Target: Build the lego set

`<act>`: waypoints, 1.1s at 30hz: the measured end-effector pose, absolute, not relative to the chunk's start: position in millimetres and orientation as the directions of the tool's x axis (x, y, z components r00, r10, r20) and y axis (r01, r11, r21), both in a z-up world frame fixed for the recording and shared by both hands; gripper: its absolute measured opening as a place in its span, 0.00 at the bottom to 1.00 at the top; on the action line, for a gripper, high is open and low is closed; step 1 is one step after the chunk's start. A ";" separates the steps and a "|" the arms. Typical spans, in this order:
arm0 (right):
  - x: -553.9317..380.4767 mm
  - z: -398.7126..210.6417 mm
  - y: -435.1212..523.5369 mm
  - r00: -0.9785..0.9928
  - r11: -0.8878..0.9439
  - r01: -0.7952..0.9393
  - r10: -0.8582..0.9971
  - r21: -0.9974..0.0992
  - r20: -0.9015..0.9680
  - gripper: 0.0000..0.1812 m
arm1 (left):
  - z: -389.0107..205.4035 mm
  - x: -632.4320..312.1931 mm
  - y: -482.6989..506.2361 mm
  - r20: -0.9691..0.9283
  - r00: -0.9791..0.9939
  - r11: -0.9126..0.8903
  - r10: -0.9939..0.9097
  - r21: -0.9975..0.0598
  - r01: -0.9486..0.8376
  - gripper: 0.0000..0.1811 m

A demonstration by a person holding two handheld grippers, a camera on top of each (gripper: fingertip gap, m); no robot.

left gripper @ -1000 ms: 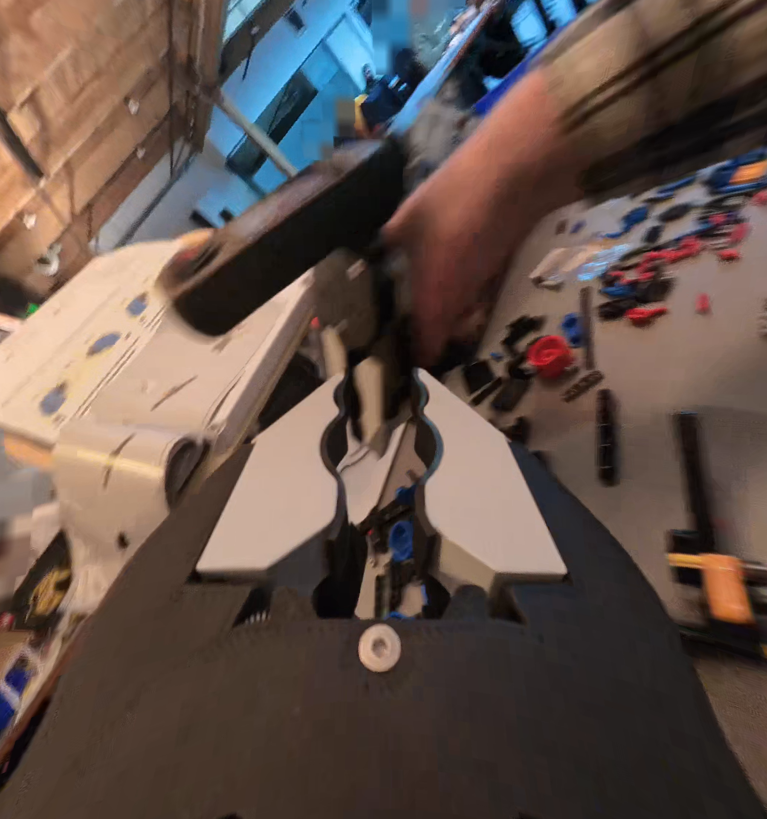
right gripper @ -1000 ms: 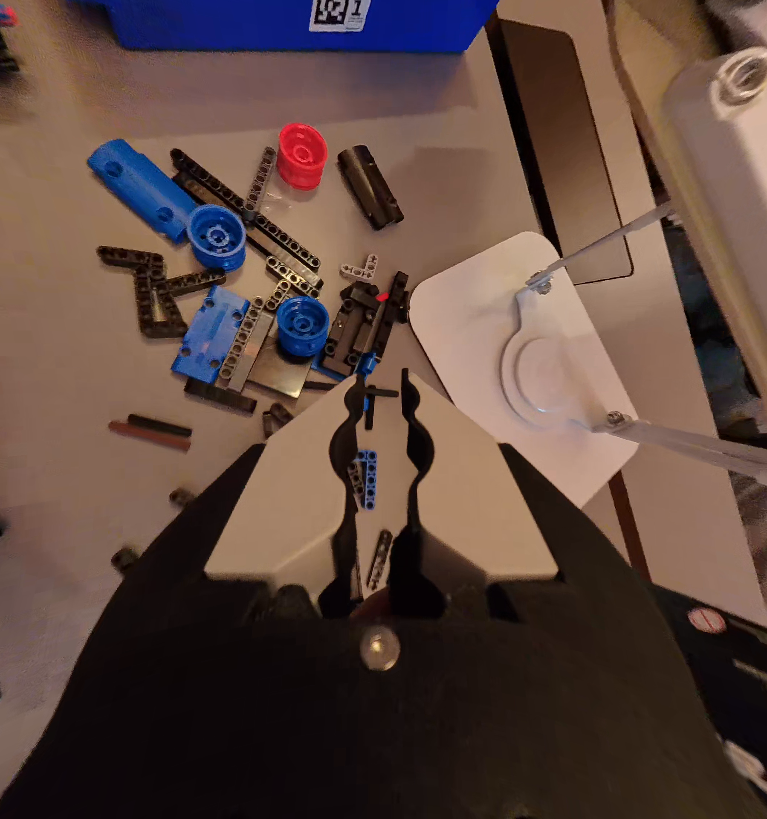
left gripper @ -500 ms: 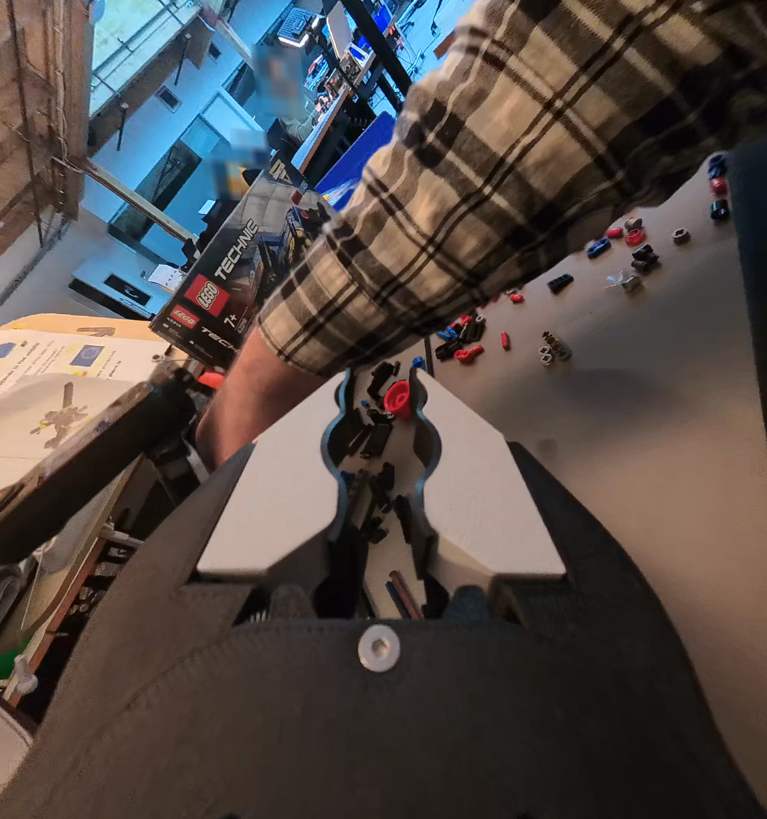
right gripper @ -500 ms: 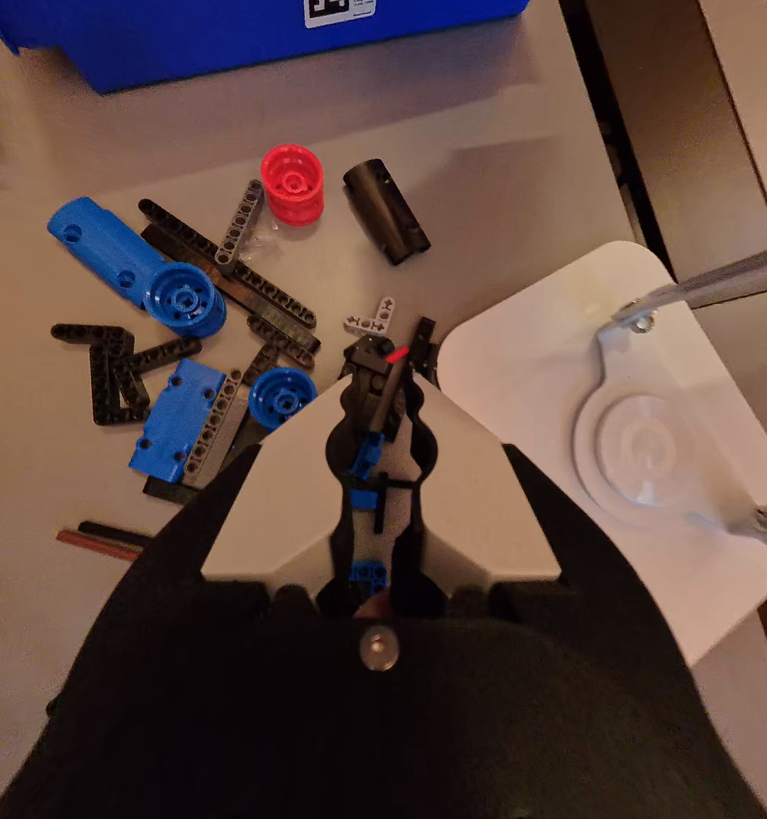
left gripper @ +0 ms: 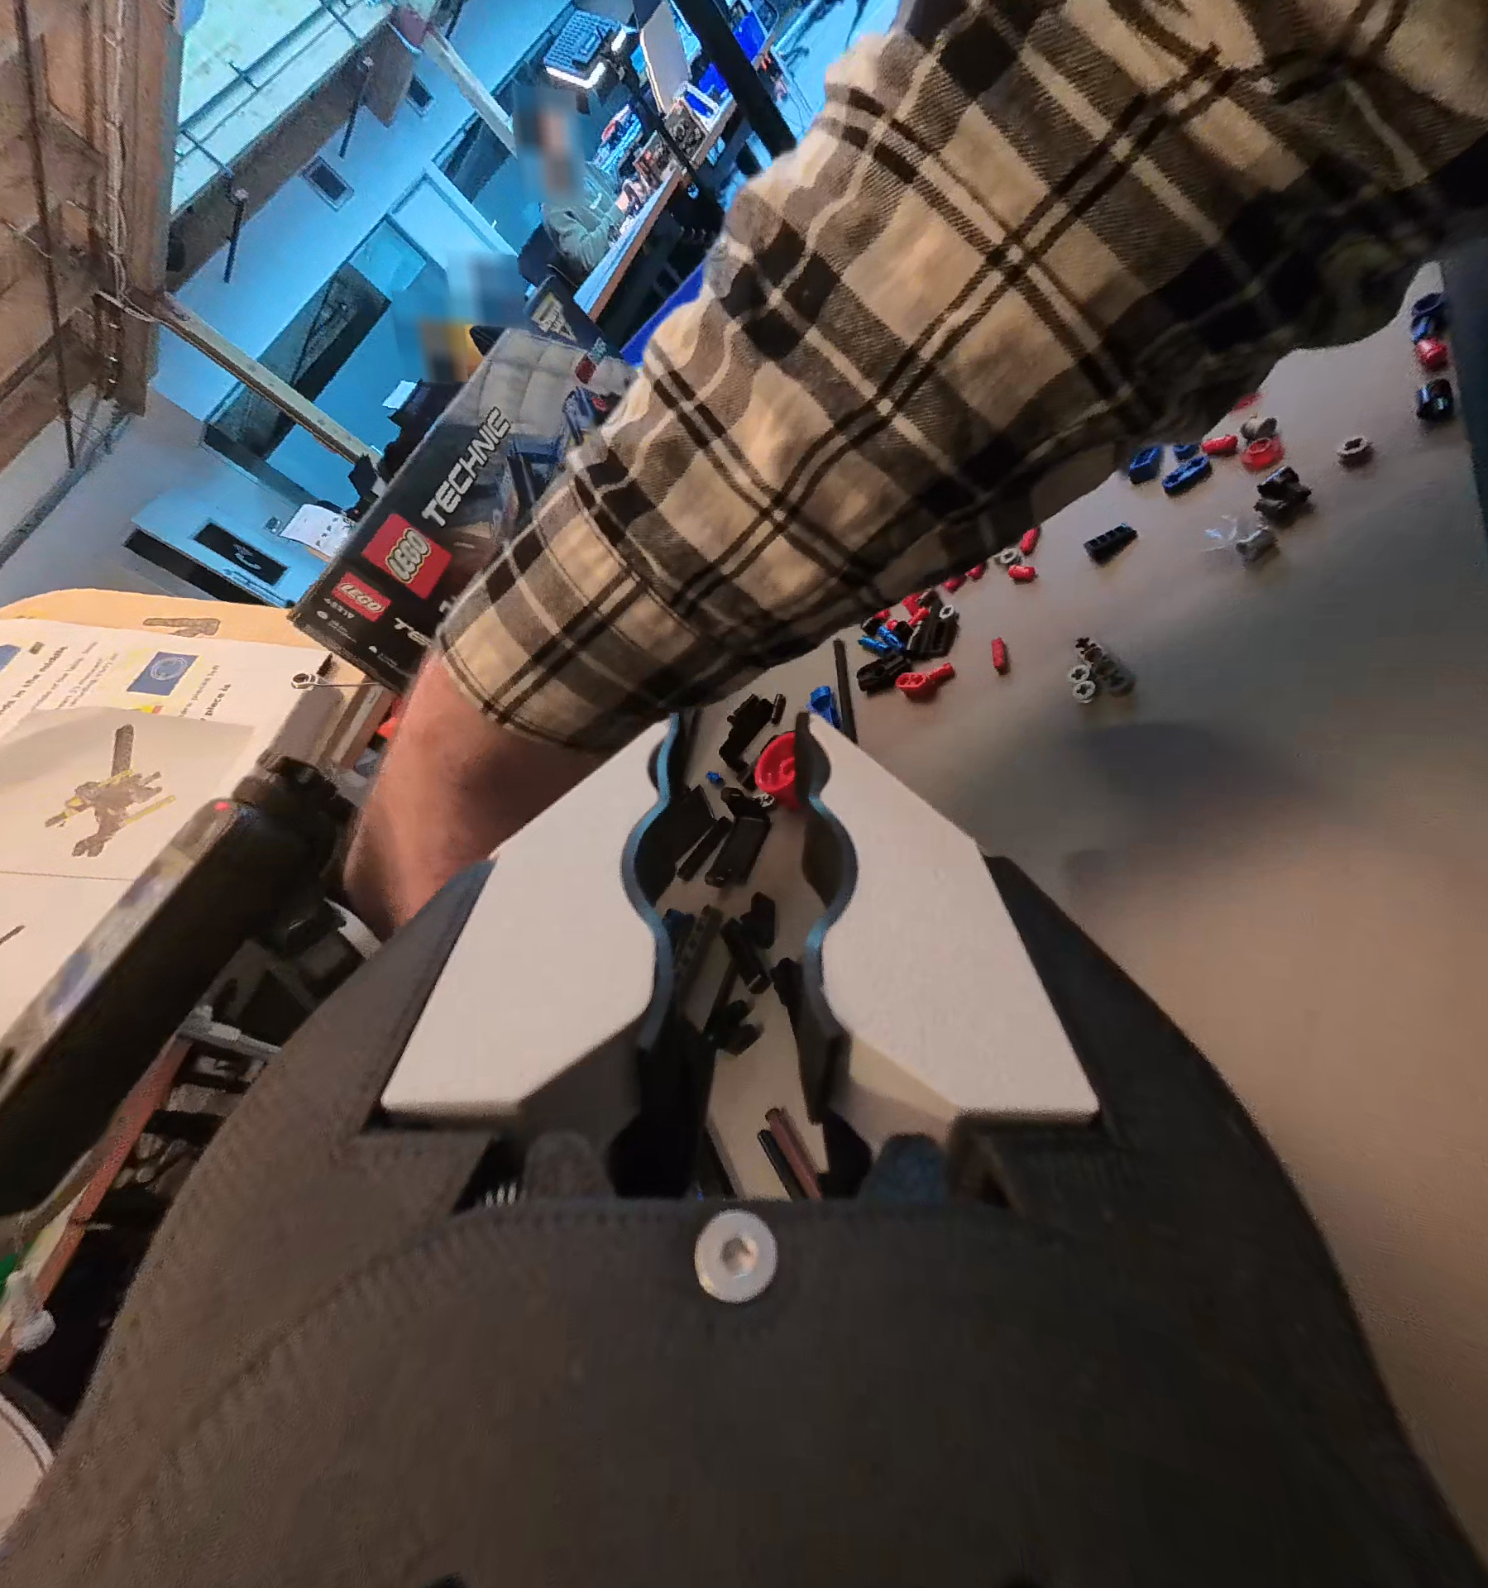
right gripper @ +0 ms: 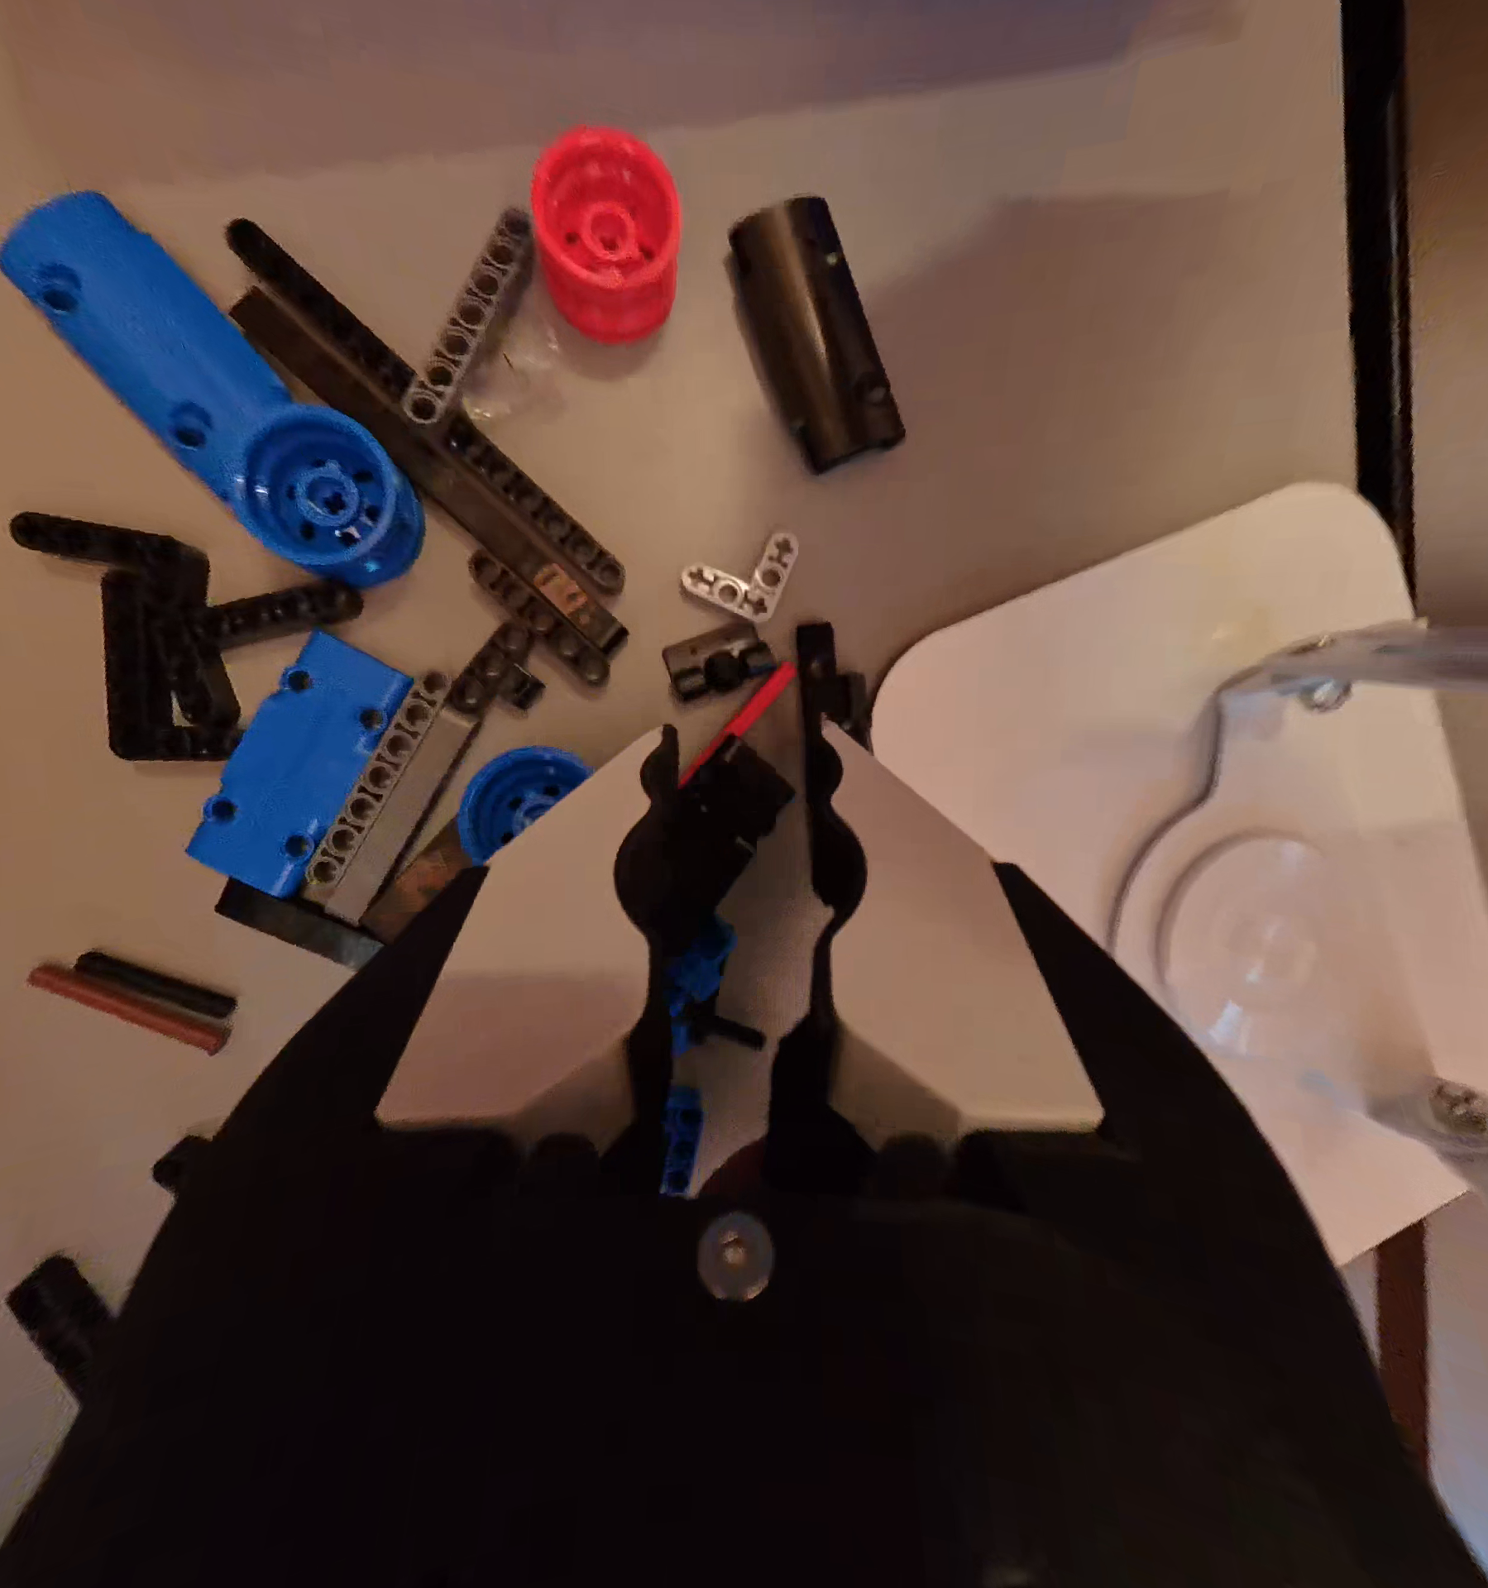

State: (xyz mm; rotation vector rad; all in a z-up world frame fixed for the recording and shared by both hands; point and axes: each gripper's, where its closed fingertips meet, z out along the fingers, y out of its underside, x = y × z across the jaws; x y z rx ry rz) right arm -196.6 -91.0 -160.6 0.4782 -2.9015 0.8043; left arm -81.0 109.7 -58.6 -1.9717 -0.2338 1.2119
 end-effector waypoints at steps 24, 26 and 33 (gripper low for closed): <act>-159.4 -115.2 -82.7 -0.947 0.676 -0.300 -0.294 -0.673 0.126 0.12 | -27.4 -86.1 69.5 -0.626 0.461 -0.600 0.629 -0.768 -0.224 0.14; -146.0 -100.4 -72.2 -0.951 0.650 -0.276 -0.292 -0.708 0.103 0.12 | -14.4 -84.7 56.0 -0.623 0.429 -0.581 0.654 -0.777 -0.243 0.14; -94.6 -86.0 -31.1 -0.940 0.622 -0.311 -0.313 -0.719 0.135 0.12 | 36.7 -80.2 -7.6 -0.661 0.224 -0.596 0.716 -0.747 -0.294 0.13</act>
